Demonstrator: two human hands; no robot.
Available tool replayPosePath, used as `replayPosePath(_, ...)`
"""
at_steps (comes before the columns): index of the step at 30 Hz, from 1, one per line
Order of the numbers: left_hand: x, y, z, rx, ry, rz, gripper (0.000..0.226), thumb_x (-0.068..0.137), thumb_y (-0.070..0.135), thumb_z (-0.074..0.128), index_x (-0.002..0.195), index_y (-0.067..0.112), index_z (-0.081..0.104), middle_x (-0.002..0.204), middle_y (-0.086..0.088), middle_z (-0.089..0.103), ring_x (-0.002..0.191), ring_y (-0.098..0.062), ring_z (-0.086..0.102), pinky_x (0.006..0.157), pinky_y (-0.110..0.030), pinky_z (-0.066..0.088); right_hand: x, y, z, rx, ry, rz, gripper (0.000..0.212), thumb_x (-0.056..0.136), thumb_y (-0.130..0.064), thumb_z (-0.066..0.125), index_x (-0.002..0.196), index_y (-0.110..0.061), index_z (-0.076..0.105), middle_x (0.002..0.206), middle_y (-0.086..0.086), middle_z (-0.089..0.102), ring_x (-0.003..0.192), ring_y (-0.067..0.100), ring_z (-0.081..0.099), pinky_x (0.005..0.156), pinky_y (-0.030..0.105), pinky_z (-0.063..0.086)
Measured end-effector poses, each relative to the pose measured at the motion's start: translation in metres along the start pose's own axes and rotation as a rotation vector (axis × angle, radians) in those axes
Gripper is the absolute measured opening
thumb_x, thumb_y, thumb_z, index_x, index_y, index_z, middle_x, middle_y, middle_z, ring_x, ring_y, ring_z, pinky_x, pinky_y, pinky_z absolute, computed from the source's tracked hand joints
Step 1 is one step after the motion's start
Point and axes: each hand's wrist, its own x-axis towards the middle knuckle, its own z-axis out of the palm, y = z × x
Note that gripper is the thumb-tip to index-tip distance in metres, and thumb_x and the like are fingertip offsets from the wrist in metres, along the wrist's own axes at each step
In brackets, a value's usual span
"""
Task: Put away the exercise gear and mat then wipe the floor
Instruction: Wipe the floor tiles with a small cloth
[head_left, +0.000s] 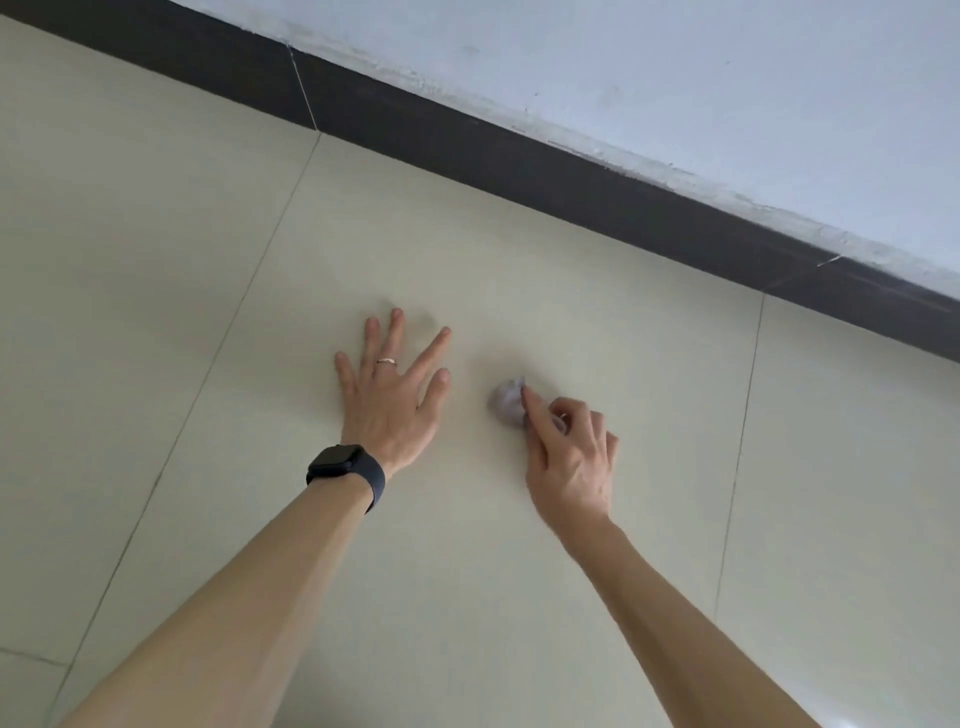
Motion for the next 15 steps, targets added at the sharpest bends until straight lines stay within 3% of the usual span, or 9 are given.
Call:
replayPosePath(2,-0.041,-0.034,0.006,0.14,0.084,0.111,0.055,0.101,0.046,0.031,0.155,0.041,0.025,0.168,-0.002,0.008,0.154,-0.025,0.01,0.118,-0.061,0.015,-0.057,-0.01,-0.001,0.024,-0.075,-0.206,0.042,0.092,-0.021,0.061,0.132,-0.033,0.064,0.105,0.0,0.059,0.091,0.024,0.053,0.08,0.039,0.039)
replayPosePath(5,-0.104,-0.089,0.019,0.251,0.109,0.145,0.059,0.098,0.051,0.033,0.155,0.037,0.028,0.168,0.002,0.01,0.153,-0.021,0.016,0.117,-0.061,0.02,-0.057,-0.003,-0.01,-0.043,-0.12,-0.487,0.04,0.089,-0.023,0.065,0.129,-0.032,0.066,0.106,0.001,0.062,0.087,0.027,0.059,0.079,0.04,0.039)
replayPosePath(6,-0.113,-0.099,0.022,0.273,0.108,0.139,0.06,0.098,0.053,0.032,0.156,0.037,0.027,0.168,0.004,0.009,0.153,-0.02,0.015,0.117,-0.061,0.019,-0.04,0.002,-0.01,-0.085,-0.097,-0.467,0.039,0.09,-0.023,0.065,0.128,-0.032,0.066,0.109,0.001,0.063,0.089,0.028,0.06,0.08,0.04,0.039)
replayPosePath(8,-0.115,-0.103,0.024,0.294,0.091,0.112,0.061,0.098,0.055,0.031,0.156,0.04,0.022,0.168,0.006,0.006,0.154,-0.018,0.011,0.119,-0.059,0.016,-0.003,0.008,-0.011,-0.128,-0.037,-0.219,0.039,0.093,-0.023,0.064,0.131,-0.033,0.063,0.118,0.003,0.06,0.097,0.031,0.058,0.082,0.041,0.038)
replayPosePath(10,-0.113,-0.1,0.023,0.291,0.077,0.093,0.061,0.099,0.056,0.028,0.157,0.042,0.016,0.168,0.008,0.001,0.154,-0.017,0.006,0.121,-0.057,0.011,0.01,-0.002,-0.005,-0.095,0.03,0.027,0.039,0.094,-0.02,0.062,0.132,-0.029,0.063,0.118,0.004,0.059,0.097,0.033,0.055,0.078,0.04,0.038)
replayPosePath(11,-0.113,-0.1,0.023,0.296,0.062,0.089,0.061,0.099,0.057,0.026,0.157,0.043,0.011,0.168,0.009,-0.003,0.154,-0.016,0.002,0.121,-0.056,0.008,0.0,-0.015,0.0,-0.07,0.051,0.05,0.041,0.093,-0.015,0.063,0.132,-0.026,0.063,0.115,0.005,0.06,0.095,0.034,0.054,0.074,0.04,0.038)
replayPosePath(13,-0.115,-0.104,0.022,0.314,0.027,0.087,0.061,0.1,0.058,0.02,0.157,0.046,0.001,0.167,0.01,-0.012,0.154,-0.014,-0.007,0.122,-0.056,0.003,-0.048,-0.041,0.009,-0.032,0.017,-0.098,0.048,0.086,-0.007,0.064,0.132,-0.022,0.064,0.112,0.007,0.062,0.091,0.034,0.055,0.072,0.039,0.04)
replayPosePath(15,-0.116,-0.104,0.019,0.314,-0.015,0.071,0.06,0.1,0.057,0.016,0.155,0.048,-0.007,0.164,0.012,-0.02,0.152,-0.013,-0.014,0.122,-0.055,-0.002,-0.12,-0.063,0.011,0.015,-0.132,-0.361,0.056,0.079,-0.006,0.06,0.133,-0.021,0.063,0.112,0.003,0.061,0.089,0.03,0.057,0.073,0.036,0.039)
